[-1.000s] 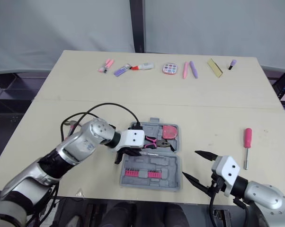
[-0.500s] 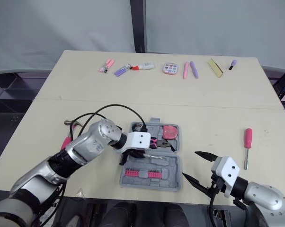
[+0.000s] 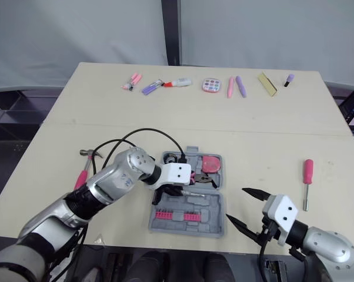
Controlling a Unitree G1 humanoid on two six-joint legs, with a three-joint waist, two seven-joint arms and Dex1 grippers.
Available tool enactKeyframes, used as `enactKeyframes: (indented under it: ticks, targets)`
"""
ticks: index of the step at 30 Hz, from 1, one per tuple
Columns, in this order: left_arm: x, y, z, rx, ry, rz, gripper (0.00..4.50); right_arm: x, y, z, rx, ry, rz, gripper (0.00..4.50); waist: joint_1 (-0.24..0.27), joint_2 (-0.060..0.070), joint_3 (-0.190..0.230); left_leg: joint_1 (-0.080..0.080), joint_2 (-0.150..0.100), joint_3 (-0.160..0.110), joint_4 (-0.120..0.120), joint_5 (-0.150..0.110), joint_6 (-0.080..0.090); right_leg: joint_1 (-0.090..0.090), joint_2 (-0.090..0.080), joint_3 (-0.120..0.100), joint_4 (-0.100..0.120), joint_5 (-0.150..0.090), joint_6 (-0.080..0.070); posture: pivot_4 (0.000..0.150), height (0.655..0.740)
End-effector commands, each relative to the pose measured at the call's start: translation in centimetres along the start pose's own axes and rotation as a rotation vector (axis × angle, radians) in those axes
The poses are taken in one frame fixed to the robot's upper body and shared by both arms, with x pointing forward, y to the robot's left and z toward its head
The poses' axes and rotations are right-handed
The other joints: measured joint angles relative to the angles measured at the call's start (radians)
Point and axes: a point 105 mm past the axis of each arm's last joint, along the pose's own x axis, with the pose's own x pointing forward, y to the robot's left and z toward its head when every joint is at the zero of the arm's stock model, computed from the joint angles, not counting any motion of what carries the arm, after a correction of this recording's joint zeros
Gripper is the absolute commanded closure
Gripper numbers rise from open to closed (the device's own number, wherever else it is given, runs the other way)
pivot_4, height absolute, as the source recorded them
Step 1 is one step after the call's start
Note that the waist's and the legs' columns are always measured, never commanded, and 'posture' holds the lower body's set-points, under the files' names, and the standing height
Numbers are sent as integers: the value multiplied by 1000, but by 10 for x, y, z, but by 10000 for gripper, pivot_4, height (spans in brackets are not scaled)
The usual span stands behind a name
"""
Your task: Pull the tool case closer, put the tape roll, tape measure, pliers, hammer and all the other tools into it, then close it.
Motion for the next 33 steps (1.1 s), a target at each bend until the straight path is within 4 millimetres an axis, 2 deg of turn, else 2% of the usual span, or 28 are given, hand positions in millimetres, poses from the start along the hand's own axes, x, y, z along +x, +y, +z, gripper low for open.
enactKeyframes:
  ticks: [1,30,32,33]
  targets:
    - [-6,2,2,22,5,15,44768,-1,1,9,-28,-28,-10,0,0,0,0,0,0,0,0,0,0,0,0,0,0,0,0,1500,7400]
    - [2,2,4,7,4,-5,44768,-5,3,9,-20,-19,-24,0,1,0,0,0,0,0,0,0,0,0,0,0,1,0,0,1500,7400]
    - [3,1,4,-17,-2,-18,34537,-4,3,9,-21,-19,-24,0,1,0,0,0,0,0,0,0,0,0,0,0,1,0,0,1500,7400]
    - [2,0,4,-26,-4,-22,32176,-4,3,9,-21,-20,-24,0,1,0,0,0,0,0,0,0,0,0,0,0,1,0,0,1500,7400]
